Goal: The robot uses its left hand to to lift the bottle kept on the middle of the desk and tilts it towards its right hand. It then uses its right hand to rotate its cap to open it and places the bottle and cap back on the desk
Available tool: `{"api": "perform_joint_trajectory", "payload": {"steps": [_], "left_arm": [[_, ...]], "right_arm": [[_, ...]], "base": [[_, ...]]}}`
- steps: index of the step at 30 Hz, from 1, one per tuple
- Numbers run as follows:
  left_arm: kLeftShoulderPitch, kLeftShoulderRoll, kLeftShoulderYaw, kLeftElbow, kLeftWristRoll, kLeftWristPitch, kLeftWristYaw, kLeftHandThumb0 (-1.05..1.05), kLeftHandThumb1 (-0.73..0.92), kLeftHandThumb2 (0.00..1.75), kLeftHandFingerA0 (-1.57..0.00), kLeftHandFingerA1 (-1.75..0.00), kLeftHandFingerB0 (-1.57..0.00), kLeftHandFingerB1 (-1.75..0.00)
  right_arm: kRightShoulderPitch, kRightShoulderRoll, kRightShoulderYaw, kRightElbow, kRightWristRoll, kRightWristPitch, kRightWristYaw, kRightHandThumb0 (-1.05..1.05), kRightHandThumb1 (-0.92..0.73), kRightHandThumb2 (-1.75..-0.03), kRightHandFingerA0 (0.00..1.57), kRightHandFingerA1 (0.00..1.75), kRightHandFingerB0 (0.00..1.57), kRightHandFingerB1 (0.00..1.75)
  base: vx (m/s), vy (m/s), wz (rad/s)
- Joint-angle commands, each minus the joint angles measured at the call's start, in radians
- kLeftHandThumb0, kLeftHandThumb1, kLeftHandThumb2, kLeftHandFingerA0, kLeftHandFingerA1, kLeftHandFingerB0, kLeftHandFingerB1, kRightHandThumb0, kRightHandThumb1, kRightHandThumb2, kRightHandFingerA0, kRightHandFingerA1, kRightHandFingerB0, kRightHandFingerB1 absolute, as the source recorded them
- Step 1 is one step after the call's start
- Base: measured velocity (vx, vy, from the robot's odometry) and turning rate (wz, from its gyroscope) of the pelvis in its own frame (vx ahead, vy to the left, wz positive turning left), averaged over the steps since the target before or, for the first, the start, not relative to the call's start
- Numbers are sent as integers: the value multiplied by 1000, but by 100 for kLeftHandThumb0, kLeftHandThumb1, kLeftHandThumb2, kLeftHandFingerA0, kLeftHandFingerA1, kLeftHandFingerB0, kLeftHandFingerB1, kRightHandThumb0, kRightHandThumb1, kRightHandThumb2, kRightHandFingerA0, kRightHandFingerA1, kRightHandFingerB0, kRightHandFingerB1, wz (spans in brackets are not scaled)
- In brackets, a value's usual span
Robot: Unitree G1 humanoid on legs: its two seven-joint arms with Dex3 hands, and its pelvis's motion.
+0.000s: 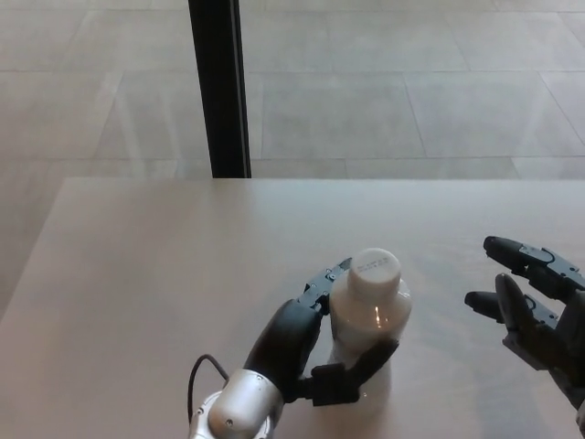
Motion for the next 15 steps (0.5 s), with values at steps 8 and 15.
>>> {"api": "perform_joint_trajectory", "payload": {"steps": [8,15], "left_arm": [[53,-149,-14,159,41,-116,197,-32,60,64,-49,-85,0,-10],[59,-242,-6,268,99,-303,466,2,92,87,-74,-175,-53,-75]], "right_arm": [[-7,20,-43,27,-41,-55,-88,-58,-76,-63,56,89,58,41],[-10,22,-88,27,-18,-52,-105,-59,-76,-63,58,101,56,44]], "base": [[0,0,0],[0,0,0]]}}
